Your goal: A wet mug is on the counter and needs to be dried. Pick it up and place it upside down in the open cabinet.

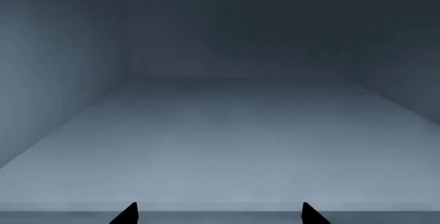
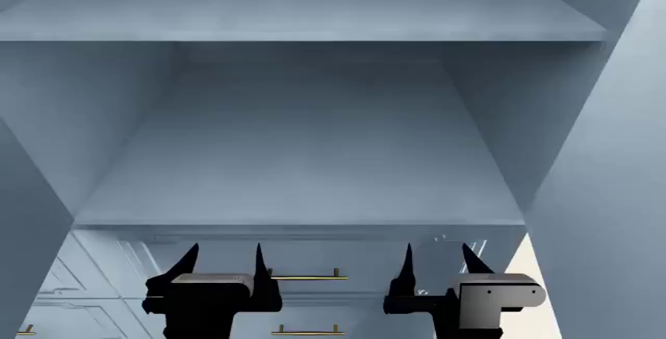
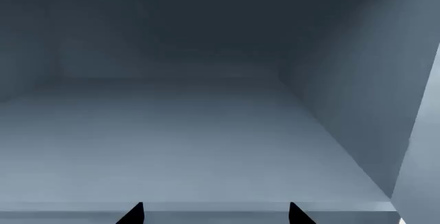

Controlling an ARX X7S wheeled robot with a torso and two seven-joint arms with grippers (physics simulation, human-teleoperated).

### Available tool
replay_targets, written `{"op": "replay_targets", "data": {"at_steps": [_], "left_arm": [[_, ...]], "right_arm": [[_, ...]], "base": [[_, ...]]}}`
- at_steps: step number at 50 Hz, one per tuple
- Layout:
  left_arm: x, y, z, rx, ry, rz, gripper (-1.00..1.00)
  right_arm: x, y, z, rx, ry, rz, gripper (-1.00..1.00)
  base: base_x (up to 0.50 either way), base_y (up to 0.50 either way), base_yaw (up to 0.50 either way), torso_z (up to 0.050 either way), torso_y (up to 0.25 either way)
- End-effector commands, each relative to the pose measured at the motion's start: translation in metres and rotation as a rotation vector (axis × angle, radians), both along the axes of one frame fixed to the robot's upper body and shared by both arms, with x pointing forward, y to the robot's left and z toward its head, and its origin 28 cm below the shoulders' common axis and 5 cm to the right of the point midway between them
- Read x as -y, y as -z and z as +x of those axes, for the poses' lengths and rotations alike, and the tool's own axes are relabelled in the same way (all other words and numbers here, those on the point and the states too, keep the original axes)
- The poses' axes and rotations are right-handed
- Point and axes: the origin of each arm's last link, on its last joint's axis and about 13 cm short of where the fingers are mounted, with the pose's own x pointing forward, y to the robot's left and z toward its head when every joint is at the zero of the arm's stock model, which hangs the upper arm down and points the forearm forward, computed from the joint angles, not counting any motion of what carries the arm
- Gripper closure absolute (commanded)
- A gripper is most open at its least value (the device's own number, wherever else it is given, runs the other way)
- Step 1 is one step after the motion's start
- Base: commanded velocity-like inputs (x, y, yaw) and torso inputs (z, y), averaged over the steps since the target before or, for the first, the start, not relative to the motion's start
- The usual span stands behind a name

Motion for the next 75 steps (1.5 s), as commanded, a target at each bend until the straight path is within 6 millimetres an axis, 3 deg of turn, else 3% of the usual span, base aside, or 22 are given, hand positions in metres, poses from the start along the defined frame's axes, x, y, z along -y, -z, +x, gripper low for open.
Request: {"op": "replay_targets", "data": {"at_steps": [1,8,57,75], "left_arm": [[0.0000,-0.0001,-0.0004,0.002,0.000,0.000,-1.00],[-0.0003,-0.0009,-0.0016,0.006,0.000,-0.009,-1.00],[-0.0003,-0.0025,-0.0033,0.019,-0.003,-0.013,-1.00],[-0.0004,-0.0027,-0.0041,0.018,-0.001,-0.012,-1.00]], "right_arm": [[-0.0003,-0.0001,-0.0004,0.003,0.001,0.000,-1.00],[0.0002,-0.0009,-0.0019,0.013,0.007,0.003,-1.00],[0.0022,-0.0020,-0.0055,0.042,0.056,0.014,-1.00],[0.0018,-0.0019,-0.0073,0.064,0.063,0.005,-1.00]], "base": [[0.00,0.00,0.00,0.000,0.000],[-0.02,0.00,0.00,0.000,0.000],[-0.50,0.02,0.00,0.000,0.000],[0.00,0.00,0.33,0.000,0.000]]}}
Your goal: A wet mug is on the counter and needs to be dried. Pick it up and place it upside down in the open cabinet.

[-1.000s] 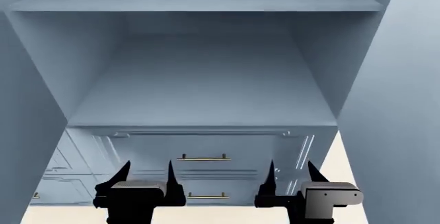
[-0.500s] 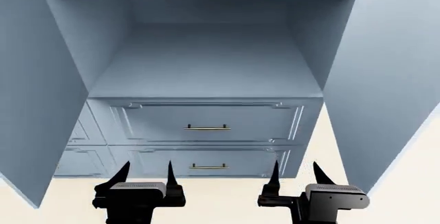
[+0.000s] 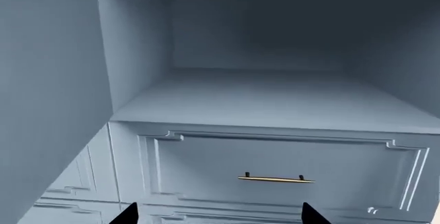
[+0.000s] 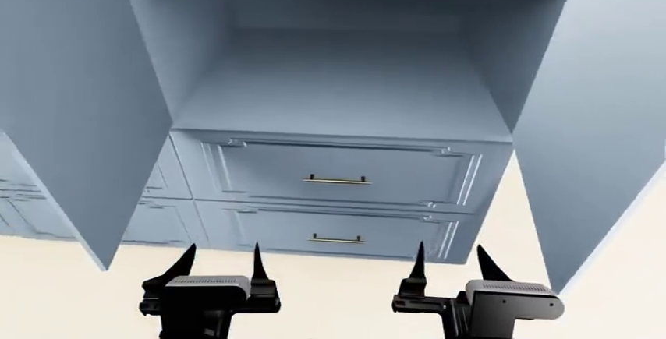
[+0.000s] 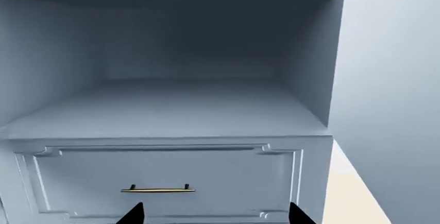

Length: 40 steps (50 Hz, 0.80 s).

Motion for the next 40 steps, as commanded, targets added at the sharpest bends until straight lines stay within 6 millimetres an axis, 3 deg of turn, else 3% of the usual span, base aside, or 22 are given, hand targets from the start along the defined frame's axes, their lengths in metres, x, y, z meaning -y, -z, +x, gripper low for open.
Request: {"op": "replay_targets", "data": {"at_steps": [1,40], "left_arm": [[0.0000,-0.0001,-0.0004,-0.001,0.002,0.001,-1.00],[0.0006,0.0000,-0.0008,0.005,0.002,0.008,-1.00]], "right_arm": [[-0.0006,0.0003,-0.0010,0.011,0.001,-0.011,-1.00],[-0.0024,0.0010,-0.0019,0.019,-0.013,-0.034,-1.00]], "base": [[0.00,0.00,0.50,0.000,0.000],[0.00,0.00,0.50,0.000,0.000]]}}
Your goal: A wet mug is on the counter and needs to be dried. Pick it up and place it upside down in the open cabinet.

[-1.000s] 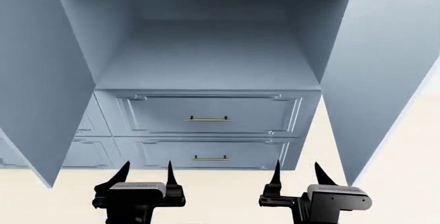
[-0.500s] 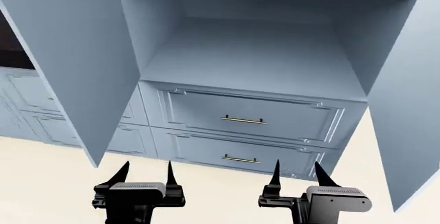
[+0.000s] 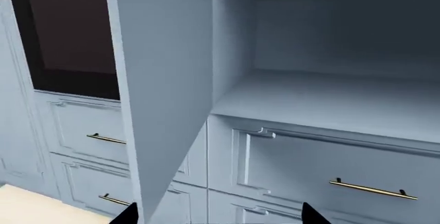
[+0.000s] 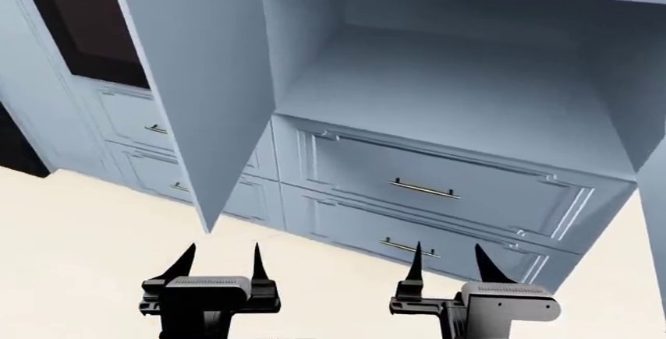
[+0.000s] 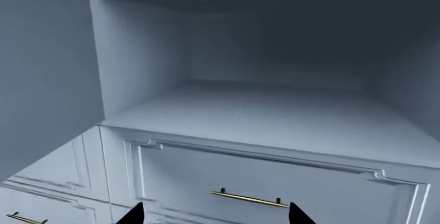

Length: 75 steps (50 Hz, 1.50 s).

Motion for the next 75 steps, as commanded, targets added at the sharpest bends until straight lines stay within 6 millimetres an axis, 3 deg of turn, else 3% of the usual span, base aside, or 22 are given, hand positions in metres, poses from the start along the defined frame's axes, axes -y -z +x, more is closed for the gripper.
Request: {"op": "replay_targets", "data": {"at_steps": [1,45,48,51,54,58,75], "left_arm": [[0.000,0.001,0.000,-0.002,0.002,0.002,-1.00],[0.000,0.002,-0.005,0.012,-0.005,0.004,-1.00],[-0.008,0.004,-0.033,0.014,-0.006,0.004,-1.00],[0.010,-0.048,-0.042,-0.002,-0.010,0.007,-1.00],[0.003,-0.017,-0.012,0.021,-0.016,0.036,-1.00],[0.002,-0.003,-0.002,0.013,-0.018,0.020,-1.00],[-0.001,-0.011,-0.005,0.053,-0.050,0.022,-1.00]], "right_arm": [[0.000,0.000,-0.001,0.002,-0.005,-0.006,-1.00],[0.000,-0.003,-0.005,0.014,-0.002,-0.010,-1.00],[0.000,-0.003,-0.004,0.012,0.000,-0.009,-1.00],[0.000,-0.002,-0.003,0.012,0.000,-0.010,-1.00],[0.000,-0.001,-0.002,0.012,-0.001,-0.010,-1.00],[-0.001,0.000,-0.001,0.012,-0.004,-0.013,-1.00],[-0.001,-0.011,-0.004,0.020,-0.006,-0.022,-1.00]], "base": [[0.00,0.00,0.50,0.000,0.000],[0.00,0.00,0.50,0.000,0.000],[0.00,0.00,0.50,0.000,0.000],[0.00,0.00,0.50,0.000,0.000],[0.00,0.00,0.50,0.000,0.000],[0.00,0.00,0.50,0.000,0.000],[0.00,0.00,0.50,0.000,0.000]]}}
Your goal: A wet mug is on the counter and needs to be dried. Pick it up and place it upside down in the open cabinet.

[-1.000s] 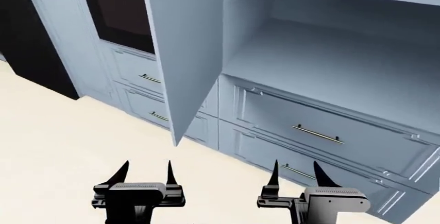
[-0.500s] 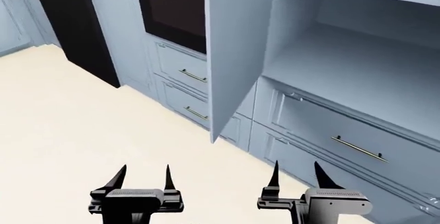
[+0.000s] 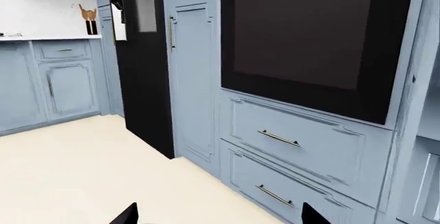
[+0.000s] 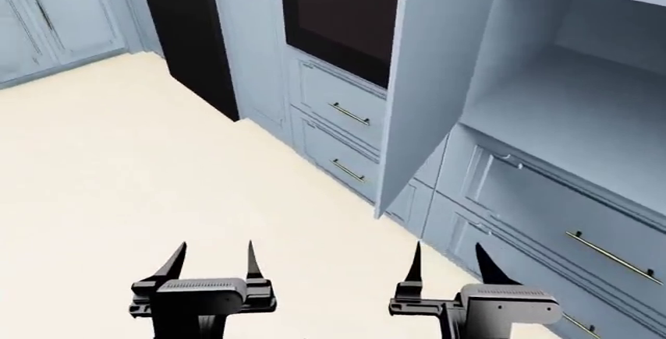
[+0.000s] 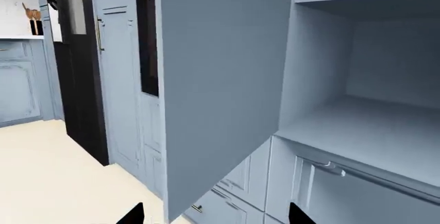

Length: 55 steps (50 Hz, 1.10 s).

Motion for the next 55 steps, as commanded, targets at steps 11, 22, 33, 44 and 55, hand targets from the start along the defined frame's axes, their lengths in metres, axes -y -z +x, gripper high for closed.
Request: {"op": "replay_targets", "data": {"at_steps": [11,22,33,44,55], "left_arm": [[-0.001,-0.007,0.000,0.034,-0.023,0.031,-1.00],[-0.001,-0.007,-0.002,0.037,-0.019,0.043,-1.00],[-0.004,-0.048,-0.007,0.031,-0.022,0.025,-1.00],[-0.008,-0.087,-0.024,0.061,0.043,0.029,-1.00],[-0.010,-0.090,-0.033,0.063,0.092,0.017,-1.00]], "right_arm": [[-0.006,-0.020,-0.008,0.039,-0.056,-0.035,-1.00],[-0.008,-0.019,-0.010,0.038,-0.082,-0.045,-1.00],[-0.003,-0.057,-0.012,0.067,-0.041,-0.035,-1.00],[-0.001,-0.088,-0.016,0.072,-0.037,0.015,-1.00],[0.001,-0.095,-0.016,0.074,-0.036,0.020,-1.00]], "base": [[0.00,0.00,0.50,0.000,0.000],[0.00,0.00,0.50,0.007,0.000],[0.00,0.00,0.50,0.050,0.000],[0.00,0.00,0.50,0.050,0.000],[0.00,0.00,0.50,0.050,0.000]]}}
